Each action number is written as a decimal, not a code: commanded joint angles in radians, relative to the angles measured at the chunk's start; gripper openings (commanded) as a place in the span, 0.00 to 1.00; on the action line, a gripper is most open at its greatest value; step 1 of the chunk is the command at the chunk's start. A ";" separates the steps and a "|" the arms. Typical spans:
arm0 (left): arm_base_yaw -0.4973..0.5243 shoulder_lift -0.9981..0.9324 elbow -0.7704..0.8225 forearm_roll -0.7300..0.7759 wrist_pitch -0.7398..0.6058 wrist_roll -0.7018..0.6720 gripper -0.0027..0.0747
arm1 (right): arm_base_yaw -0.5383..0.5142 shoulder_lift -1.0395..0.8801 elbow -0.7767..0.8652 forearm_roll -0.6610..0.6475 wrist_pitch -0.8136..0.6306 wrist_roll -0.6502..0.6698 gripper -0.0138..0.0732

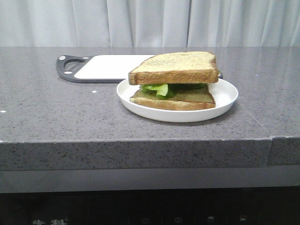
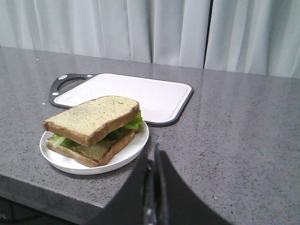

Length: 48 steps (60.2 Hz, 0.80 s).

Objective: Left arm grabs bread, right arm adds lettuce

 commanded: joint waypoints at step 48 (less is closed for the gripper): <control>0.000 -0.018 0.005 -0.005 -0.089 -0.009 0.01 | -0.245 -0.023 0.360 0.000 -0.374 -0.005 0.09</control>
